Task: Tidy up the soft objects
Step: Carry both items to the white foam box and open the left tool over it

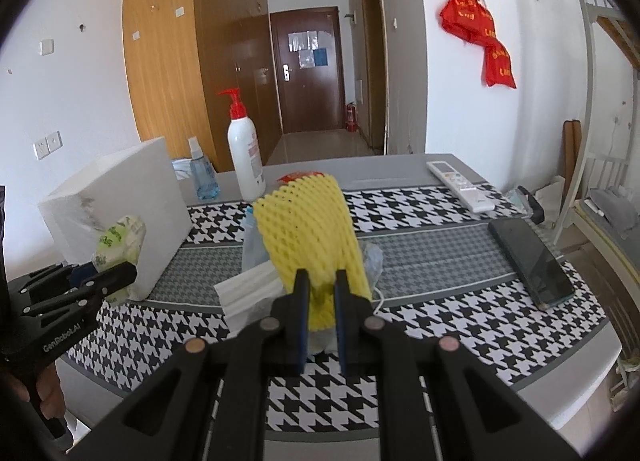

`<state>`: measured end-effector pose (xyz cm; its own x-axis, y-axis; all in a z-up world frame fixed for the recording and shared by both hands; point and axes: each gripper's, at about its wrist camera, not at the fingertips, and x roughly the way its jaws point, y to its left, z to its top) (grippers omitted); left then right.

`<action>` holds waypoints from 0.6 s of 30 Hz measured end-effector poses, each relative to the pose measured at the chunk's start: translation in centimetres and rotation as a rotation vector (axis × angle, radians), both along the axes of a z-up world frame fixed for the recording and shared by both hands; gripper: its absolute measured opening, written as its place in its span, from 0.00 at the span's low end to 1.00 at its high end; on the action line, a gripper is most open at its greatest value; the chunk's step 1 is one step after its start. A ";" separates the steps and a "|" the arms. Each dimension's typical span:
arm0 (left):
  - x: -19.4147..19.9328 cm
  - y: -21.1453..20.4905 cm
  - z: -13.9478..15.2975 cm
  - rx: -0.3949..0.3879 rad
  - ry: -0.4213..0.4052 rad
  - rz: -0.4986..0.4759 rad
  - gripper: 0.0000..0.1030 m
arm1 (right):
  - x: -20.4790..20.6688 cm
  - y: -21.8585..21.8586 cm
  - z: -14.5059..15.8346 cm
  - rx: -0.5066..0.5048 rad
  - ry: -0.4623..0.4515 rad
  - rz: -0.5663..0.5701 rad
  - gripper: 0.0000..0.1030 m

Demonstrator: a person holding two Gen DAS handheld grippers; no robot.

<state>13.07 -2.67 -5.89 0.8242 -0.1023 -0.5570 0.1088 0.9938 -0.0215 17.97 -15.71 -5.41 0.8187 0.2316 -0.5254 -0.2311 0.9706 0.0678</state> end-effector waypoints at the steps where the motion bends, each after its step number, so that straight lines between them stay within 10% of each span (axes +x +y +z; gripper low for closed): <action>1: -0.2 0.0 0.2 0.002 -0.007 -0.003 0.27 | -0.1 0.0 0.1 0.002 -0.005 0.001 0.14; 18: -1.9 0.2 2.8 0.028 -0.117 -0.023 0.27 | -1.3 0.7 2.2 0.030 -0.080 0.024 0.14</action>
<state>11.13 -2.43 -3.07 0.8816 -0.1078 -0.4596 0.1317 0.9911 0.0201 16.64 -15.00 -3.19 0.8518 0.2660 -0.4514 -0.2599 0.9626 0.0769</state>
